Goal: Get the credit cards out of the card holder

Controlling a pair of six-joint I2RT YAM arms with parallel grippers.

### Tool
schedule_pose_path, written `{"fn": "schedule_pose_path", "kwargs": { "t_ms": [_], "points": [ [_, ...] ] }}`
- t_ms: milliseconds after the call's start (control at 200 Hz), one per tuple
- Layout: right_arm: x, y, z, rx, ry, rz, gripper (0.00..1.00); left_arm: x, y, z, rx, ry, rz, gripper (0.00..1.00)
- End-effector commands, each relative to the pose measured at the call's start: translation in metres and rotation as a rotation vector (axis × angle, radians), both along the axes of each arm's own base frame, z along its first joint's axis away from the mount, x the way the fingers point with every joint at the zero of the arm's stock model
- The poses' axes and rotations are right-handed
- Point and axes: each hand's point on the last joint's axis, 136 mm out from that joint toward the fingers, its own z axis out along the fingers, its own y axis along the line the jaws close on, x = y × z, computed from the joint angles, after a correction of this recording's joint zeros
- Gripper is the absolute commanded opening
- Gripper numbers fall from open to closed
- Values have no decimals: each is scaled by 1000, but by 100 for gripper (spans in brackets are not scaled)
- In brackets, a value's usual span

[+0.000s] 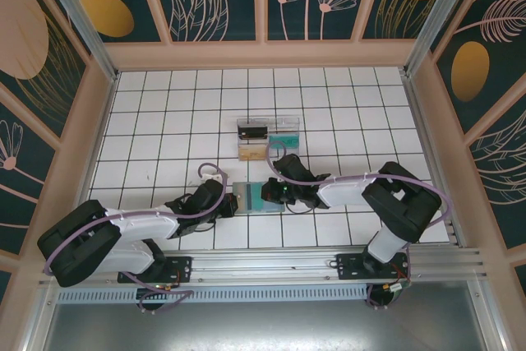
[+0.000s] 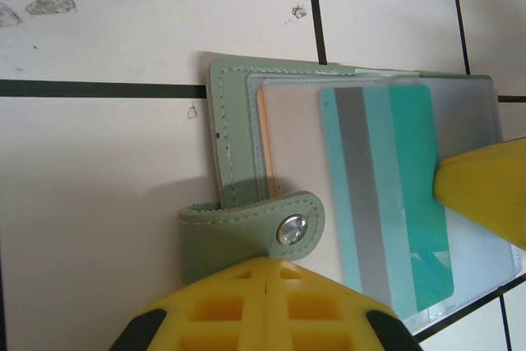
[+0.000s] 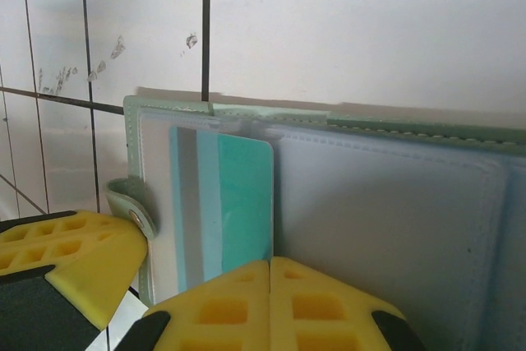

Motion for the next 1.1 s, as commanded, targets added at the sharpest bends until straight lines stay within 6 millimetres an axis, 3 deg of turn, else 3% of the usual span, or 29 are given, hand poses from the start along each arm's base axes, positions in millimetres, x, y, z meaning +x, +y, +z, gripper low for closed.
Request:
{"fn": "schedule_pose_path", "kwargs": {
  "t_ms": [0, 75, 390, 510, 571, 1096],
  "points": [
    [-1, -1, -2, 2, 1, 4, 9, -1, 4, -7, 18, 23, 11, 0],
    [0, 1, -3, 9, 0, 6, 15, -1, 3, -7, 17, 24, 8, 0],
    [2, 7, -9, 25, 13, 9, 16, -1, 2, -6, 15, 23, 4, 0],
    [2, 4, -8, 17, 7, 2, 6, -2, 3, -6, 15, 22, 5, 0],
    [2, -1, -9, 7, 3, -8, 0, -2, 3, -6, 16, 21, 7, 0],
    [9, -62, 13, -39, -86, -67, 0, -2, 4, -5, 16, 14, 7, 0]
  ]
}}
